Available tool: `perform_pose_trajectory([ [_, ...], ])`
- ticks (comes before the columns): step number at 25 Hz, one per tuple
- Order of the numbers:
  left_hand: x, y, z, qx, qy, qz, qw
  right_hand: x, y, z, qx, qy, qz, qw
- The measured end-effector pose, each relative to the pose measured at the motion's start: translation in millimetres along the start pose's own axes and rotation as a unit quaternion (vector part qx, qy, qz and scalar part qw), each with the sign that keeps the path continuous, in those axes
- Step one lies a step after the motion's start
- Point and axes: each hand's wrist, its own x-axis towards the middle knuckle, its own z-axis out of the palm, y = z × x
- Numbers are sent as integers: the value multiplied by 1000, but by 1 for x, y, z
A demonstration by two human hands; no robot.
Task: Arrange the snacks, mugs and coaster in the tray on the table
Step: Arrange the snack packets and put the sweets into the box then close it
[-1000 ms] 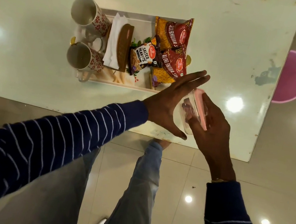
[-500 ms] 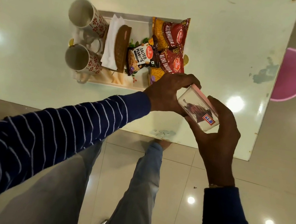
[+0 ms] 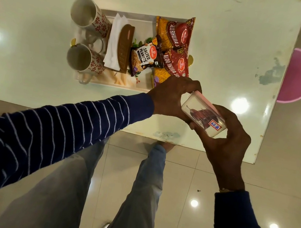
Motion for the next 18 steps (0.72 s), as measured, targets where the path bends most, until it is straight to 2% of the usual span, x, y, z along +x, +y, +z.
perform_pose_trajectory([
  [4, -5, -3, 0, -22, 38, 3, 999, 3, -6, 0, 8, -31, 12, 999],
  [6, -7, -3, 2, -15, 43, 6, 999, 7, -11, 0, -31, -47, -5, 998],
  [9, -9, -1, 10, 4, 62, 22, 998, 14, -21, 5, -120, -26, -55, 991],
  [12, -5, 2, 10, 10, 85, 29, 996, 17, -27, 7, -118, 7, -76, 990],
  [18, -3, 2, 6, 33, 79, 54, 995, 16, -26, 6, -160, 13, -103, 982],
])
